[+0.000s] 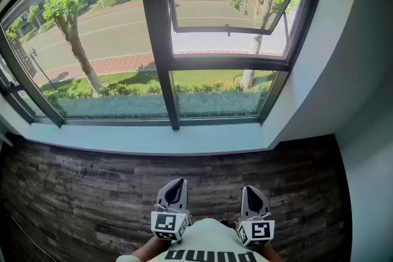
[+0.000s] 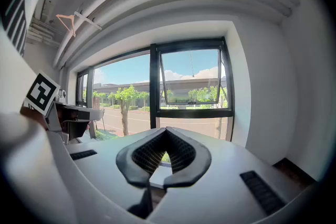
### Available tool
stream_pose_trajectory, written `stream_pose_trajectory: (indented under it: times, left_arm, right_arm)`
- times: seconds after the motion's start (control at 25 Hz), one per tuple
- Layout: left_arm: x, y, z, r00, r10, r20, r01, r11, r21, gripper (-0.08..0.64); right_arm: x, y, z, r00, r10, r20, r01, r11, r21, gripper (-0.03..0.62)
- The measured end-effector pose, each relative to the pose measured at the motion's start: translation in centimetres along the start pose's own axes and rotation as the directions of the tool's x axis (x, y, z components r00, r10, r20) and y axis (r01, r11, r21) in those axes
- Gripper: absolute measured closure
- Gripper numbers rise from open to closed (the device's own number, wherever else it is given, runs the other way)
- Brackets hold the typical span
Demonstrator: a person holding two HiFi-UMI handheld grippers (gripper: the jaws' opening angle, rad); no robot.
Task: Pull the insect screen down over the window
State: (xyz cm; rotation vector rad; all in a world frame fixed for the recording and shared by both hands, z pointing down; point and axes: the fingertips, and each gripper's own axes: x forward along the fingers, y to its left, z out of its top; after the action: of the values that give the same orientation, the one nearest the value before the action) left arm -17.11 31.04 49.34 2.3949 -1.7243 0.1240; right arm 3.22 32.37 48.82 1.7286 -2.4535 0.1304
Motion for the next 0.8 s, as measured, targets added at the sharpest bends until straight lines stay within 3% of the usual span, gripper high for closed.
stream_pose_trajectory:
  times: [0.64, 0.8]
  left_arm:
    - [0.4, 0.2, 0.1, 1.0, 0.004, 0.001, -0.004, 1.0, 0.001, 0.546]
    - [1.1, -0.1, 0.3, 1.0, 0.023, 0.013, -0.023, 1.0, 0.021, 0.546]
  right_arm:
    - [0.5, -0.3, 0.0, 0.999, 0.019, 0.032, -0.02, 0.999, 0.028, 0.587]
    - [0.6, -1.0, 0.5, 0.998, 0.033, 0.048, -0.032, 0.999, -0.025, 0.586]
